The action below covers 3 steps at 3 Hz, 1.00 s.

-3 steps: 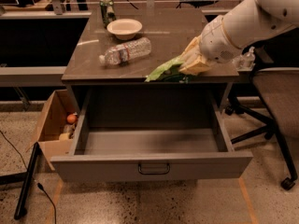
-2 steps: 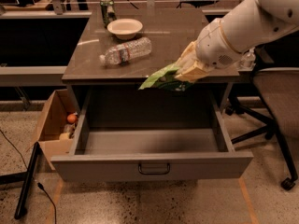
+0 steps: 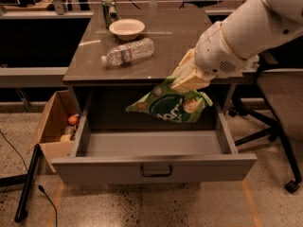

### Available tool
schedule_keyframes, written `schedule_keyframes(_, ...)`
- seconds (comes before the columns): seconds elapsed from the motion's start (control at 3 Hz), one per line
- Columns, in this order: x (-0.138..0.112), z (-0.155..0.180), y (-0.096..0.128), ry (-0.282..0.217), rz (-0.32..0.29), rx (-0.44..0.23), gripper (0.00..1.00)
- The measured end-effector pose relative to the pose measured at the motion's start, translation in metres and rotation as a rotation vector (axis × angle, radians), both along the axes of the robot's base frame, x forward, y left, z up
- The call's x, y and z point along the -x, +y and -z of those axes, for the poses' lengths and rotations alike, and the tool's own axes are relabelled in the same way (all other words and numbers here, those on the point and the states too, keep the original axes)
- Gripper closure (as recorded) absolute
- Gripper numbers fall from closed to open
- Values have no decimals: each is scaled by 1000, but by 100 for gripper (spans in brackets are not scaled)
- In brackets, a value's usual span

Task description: Place green rice chip bag into top drawer

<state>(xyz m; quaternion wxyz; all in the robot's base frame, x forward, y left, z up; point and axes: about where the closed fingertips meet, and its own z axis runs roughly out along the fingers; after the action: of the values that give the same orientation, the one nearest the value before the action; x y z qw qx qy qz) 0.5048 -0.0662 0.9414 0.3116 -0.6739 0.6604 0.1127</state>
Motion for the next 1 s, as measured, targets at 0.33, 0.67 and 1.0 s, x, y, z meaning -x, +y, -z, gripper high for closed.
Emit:
schedule_keyframes(0.33, -1, 10, 14, 1, -2, -12, 100)
schedule_keyframes(0.67, -6, 27, 25, 7, -3, -24, 100)
schedule_keyframes(1.0, -12, 49, 29, 9, -2, -26, 100)
